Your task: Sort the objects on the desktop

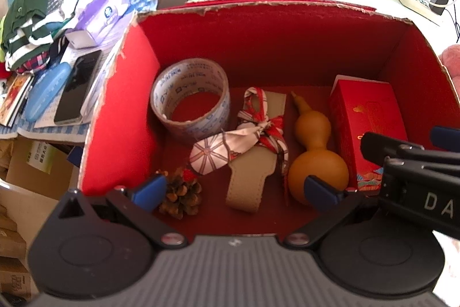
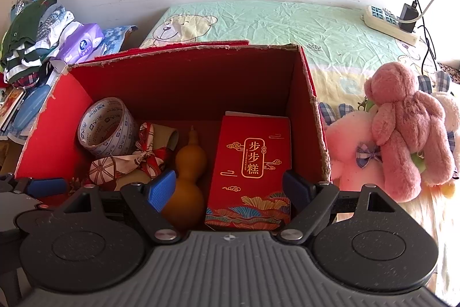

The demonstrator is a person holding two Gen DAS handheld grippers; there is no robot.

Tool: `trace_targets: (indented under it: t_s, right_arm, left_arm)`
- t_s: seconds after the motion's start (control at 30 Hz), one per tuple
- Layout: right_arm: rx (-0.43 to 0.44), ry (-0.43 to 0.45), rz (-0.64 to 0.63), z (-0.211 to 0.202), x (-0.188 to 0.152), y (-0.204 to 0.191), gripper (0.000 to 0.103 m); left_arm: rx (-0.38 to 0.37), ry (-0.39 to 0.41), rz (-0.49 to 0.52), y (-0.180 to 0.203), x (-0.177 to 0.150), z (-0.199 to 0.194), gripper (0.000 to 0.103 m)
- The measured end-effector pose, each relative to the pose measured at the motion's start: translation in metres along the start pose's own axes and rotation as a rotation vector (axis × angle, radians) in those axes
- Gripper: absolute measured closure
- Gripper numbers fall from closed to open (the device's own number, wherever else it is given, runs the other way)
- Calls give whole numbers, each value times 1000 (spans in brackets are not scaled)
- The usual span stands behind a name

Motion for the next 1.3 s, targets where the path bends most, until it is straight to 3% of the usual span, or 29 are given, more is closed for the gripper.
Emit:
trace_targets:
  t_s: [0.6, 1.3]
  right_arm:
    - [30, 17, 19, -3, 1, 4, 20]
    - [49, 44, 32, -6, 0, 8, 24]
  left_arm:
    - [29, 34, 2, -3, 2, -9, 1]
    - [40, 21, 14, -3, 2, -14, 1]
Point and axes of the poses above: each gripper's, at about its wrist camera, not at the fingertips, and z roughly the way its jaws point, y to its right, x to its top, the point moved 5 cm from there along z, roughly the way its jaws point, and after that the axes turned 1 degree about -x, right-handed, at the moved point
